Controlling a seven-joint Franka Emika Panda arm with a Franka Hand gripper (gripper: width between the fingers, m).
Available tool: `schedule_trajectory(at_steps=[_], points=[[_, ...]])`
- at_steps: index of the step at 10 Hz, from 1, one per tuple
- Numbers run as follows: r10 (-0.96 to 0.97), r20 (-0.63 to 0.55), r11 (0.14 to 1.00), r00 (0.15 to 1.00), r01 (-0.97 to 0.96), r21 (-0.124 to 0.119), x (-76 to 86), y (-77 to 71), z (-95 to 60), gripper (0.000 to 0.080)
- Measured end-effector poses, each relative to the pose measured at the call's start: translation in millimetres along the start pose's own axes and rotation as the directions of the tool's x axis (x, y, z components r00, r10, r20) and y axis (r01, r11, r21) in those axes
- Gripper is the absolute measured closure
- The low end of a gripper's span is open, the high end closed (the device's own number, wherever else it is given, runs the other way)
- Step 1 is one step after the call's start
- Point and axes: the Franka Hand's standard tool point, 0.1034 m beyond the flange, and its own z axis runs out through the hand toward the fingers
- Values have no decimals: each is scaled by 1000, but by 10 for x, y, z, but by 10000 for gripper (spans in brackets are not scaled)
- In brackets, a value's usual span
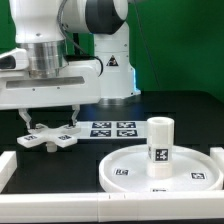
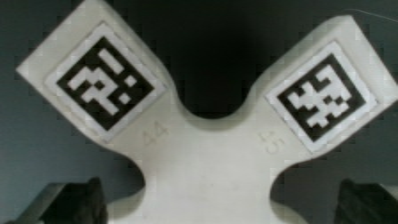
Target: Assemble round table
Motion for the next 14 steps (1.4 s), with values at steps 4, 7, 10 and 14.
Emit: schedule_trajectory(at_steps=[4, 7, 10, 14], points=[[-2, 9, 1000, 1000, 2, 2, -26, 3, 42, 151], [-1, 18, 1000, 1000, 1, 3, -39, -22, 86, 151], [-2, 27, 1000, 1000, 2, 5, -59, -23, 135, 151], [-4, 28, 1000, 1000, 4, 8, -25, -19, 118, 151]])
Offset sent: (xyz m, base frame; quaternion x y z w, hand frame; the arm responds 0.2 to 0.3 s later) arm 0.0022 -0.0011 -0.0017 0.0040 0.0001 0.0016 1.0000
